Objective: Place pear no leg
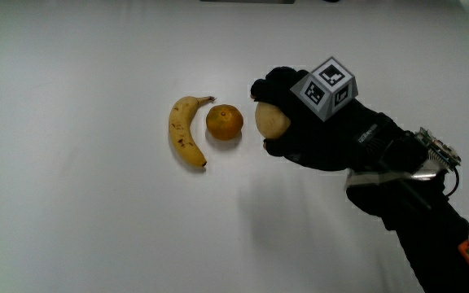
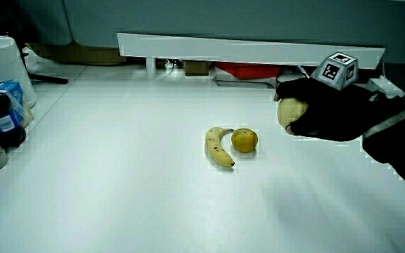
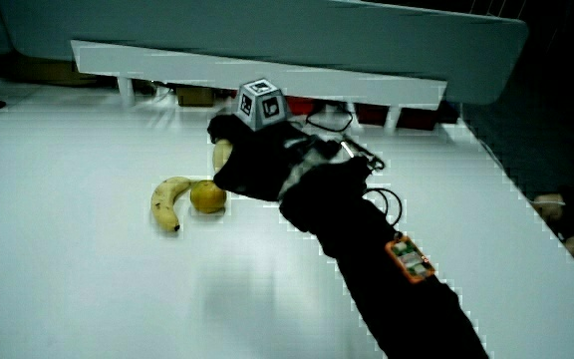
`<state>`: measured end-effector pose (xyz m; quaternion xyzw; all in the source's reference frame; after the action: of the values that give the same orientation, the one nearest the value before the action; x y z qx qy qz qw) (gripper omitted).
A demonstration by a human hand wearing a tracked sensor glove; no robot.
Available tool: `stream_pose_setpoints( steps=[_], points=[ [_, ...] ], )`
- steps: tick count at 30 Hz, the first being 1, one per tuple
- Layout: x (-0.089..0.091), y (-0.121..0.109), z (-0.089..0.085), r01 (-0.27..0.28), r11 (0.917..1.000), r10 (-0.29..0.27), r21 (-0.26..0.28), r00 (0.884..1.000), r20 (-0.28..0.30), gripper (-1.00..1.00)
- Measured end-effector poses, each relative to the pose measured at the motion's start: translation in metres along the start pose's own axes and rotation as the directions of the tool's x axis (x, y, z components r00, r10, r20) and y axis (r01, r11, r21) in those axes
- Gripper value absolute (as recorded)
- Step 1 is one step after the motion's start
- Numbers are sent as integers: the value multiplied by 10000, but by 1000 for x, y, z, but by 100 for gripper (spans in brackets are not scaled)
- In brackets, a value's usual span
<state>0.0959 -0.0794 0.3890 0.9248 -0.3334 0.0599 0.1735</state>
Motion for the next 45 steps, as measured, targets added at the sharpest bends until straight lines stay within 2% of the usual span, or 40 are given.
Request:
stream_pose_setpoints(
  steps=[3,8,13,19,21,33,34,36,39,42,45],
  points=[
    [12,10,-2,326,9993,-331,-190,9991,-263,0],
    [28,22,-5,971,9947,-978,-327,9949,-228,0],
    [33,29,-8,1173,9921,-1189,-453,9924,-332,0],
    [38,37,-30,1444,9877,-1475,-603,9878,-498,0],
    [38,38,-39,1598,9854,-1621,-588,9861,-363,0],
    [39,48,-100,1995,9678,-2065,-1532,9780,-306,0],
    [36,47,-99,1839,9703,-1921,-1571,9806,-388,0],
    [37,49,-110,1976,9650,-2036,-1726,9789,-179,0],
    [37,50,-117,2015,9607,-2089,-1909,9777,-195,0],
    [33,53,-120,1990,9616,-2037,-1890,9790,-57,0],
    [35,54,-122,1970,9584,-2032,-2067,9791,-89,0]
  ],
)
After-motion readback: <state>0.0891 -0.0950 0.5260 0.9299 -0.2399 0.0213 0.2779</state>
